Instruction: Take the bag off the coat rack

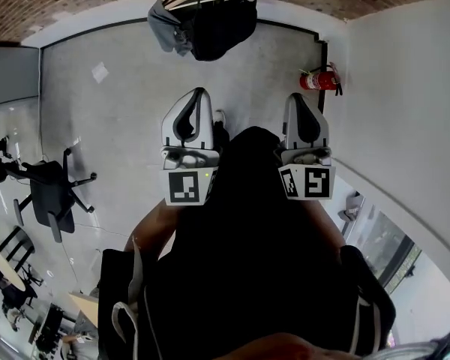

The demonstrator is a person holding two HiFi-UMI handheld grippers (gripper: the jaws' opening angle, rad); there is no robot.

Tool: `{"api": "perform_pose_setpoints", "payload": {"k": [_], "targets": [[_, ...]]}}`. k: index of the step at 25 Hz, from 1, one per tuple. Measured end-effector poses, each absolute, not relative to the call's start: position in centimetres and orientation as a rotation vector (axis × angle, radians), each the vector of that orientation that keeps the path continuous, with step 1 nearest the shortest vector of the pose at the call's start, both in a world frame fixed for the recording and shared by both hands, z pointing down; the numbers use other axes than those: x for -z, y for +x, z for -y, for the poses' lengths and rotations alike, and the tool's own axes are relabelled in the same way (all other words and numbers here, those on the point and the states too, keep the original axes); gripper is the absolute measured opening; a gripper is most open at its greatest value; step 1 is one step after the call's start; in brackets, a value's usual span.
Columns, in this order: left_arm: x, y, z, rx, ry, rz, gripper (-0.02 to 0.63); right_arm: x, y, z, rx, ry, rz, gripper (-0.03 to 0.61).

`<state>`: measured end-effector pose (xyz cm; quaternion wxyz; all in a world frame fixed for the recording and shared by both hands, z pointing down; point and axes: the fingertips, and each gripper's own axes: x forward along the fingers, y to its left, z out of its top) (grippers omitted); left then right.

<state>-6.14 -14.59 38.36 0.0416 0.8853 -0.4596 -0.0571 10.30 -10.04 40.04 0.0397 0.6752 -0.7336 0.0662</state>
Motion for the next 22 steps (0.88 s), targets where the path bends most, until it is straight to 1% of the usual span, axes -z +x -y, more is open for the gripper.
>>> {"api": "perform_pose_setpoints", "payload": {"k": [4,12,15,17,22], "targets": [[-38.8,-7.4,15.4,0.167,2.672,1.503,0.019,-40.6,12.2,11.8,-0.22,2.089,2.235,0.021],[-37.7,-8.3,19.1,0.116,2.679,1.549,0.02,-38.2,9.3,17.4,-0.127,2.005,2.391,0.021],[-36.2,-8.2,21.0,0.223,2.666,1.603,0.02,-37.6,8.8,18.4,-0.085,1.97,2.429,0.021],[-35.5,-7.7,21.9,0.259,2.659,1.626,0.02,-37.5,9.1,18.8,-0.084,1.939,2.448,0.021],[-36.3,-4.5,23.2,0.179,2.667,1.574,0.02,-37.9,10.5,19.9,-0.105,1.867,2.475,0.023]]}}
